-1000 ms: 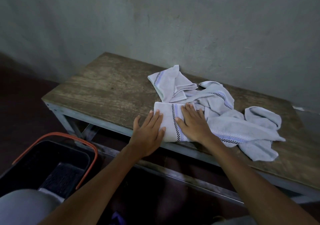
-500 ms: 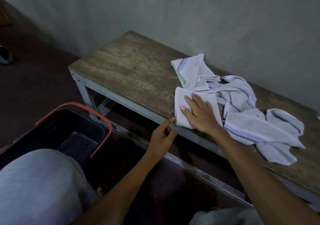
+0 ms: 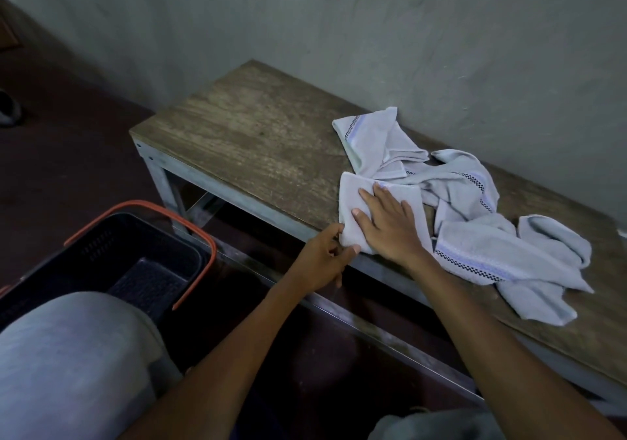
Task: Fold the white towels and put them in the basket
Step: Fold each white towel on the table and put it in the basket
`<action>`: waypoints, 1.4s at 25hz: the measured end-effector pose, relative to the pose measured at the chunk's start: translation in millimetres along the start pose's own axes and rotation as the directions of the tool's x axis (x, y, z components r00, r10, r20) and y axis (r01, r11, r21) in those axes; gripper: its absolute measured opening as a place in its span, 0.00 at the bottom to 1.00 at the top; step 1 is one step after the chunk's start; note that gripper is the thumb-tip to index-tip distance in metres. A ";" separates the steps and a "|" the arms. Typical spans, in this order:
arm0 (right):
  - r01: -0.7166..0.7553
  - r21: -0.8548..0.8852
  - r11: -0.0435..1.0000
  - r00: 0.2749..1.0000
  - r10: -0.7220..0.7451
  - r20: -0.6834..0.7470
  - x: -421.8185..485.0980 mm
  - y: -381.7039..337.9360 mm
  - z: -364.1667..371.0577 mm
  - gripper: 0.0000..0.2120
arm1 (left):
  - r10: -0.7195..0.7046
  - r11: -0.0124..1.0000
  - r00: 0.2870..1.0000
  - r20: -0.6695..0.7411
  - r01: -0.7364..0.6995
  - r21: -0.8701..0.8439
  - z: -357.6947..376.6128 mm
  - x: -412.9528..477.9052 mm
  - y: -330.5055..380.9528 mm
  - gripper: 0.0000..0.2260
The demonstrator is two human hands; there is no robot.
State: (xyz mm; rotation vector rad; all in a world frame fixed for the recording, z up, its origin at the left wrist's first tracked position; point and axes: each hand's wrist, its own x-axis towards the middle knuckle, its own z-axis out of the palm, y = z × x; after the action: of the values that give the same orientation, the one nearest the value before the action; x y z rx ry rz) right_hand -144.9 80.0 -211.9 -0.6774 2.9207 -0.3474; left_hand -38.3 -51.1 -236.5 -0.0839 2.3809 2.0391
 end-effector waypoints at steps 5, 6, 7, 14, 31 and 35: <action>0.024 -0.056 0.998 0.999 -0.022 0.041 3.4 7.0 -5.0 0.25 | -0.051 0.996 0.998 0.024 0.053 -0.073 -4.5 -1.2 -3.6 0.10; 0.034 -0.099 0.995 0.999 -0.029 0.046 3.7 8.1 -6.3 0.25 | -0.069 0.994 0.997 0.023 0.071 -0.079 -5.5 -0.6 -3.0 0.10; 0.041 -0.127 0.991 0.998 -0.035 0.055 3.8 9.0 -8.1 0.26 | -0.082 0.993 0.996 0.028 0.084 -0.085 -6.7 -0.2 -2.5 0.10; 0.099 -0.098 0.990 0.991 -0.089 0.097 5.0 16.6 -16.3 0.24 | -0.132 0.956 0.967 0.217 0.182 -0.231 0.9 -8.2 6.4 0.11; 0.115 -0.016 0.993 0.993 -0.115 -0.028 1.4 18.7 -7.5 0.21 | -0.163 0.978 0.986 0.040 0.167 -0.127 3.2 -1.9 9.4 0.10; 0.072 0.270 0.960 0.997 -0.064 -0.040 7.5 18.7 -8.7 0.20 | -0.205 0.974 0.962 -0.183 0.183 -0.134 7.8 9.5 14.6 0.15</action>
State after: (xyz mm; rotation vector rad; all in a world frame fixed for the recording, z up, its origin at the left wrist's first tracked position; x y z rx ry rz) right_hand -160.9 94.7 -208.6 -0.7351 2.8044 -0.7563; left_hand -48.7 -41.5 -223.7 -0.5211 2.2459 2.1617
